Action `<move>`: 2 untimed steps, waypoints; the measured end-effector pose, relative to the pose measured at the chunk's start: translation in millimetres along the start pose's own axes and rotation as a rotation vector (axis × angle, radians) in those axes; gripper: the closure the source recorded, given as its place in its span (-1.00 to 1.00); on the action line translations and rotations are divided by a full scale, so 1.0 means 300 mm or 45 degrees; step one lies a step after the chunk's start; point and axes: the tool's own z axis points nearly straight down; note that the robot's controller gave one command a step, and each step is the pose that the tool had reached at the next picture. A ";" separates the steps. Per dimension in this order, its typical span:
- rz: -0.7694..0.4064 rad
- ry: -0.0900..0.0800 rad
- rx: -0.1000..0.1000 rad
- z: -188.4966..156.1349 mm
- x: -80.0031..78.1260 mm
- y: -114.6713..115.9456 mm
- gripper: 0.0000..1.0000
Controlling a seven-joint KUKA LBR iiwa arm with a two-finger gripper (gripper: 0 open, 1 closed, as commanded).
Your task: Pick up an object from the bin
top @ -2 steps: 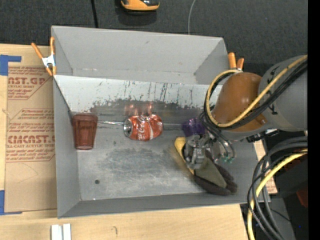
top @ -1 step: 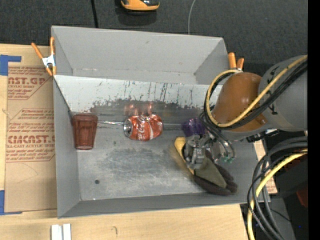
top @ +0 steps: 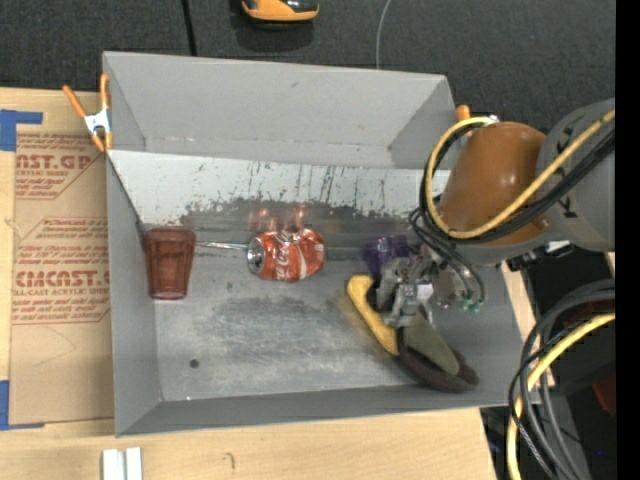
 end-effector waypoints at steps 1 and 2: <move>-0.002 -0.007 0.001 -0.144 -0.012 -0.003 1.00; -0.002 -0.007 0.001 -0.123 -0.014 -0.003 1.00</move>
Offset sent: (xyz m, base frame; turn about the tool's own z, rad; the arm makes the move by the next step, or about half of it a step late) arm 0.0000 0.0000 0.0000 0.0000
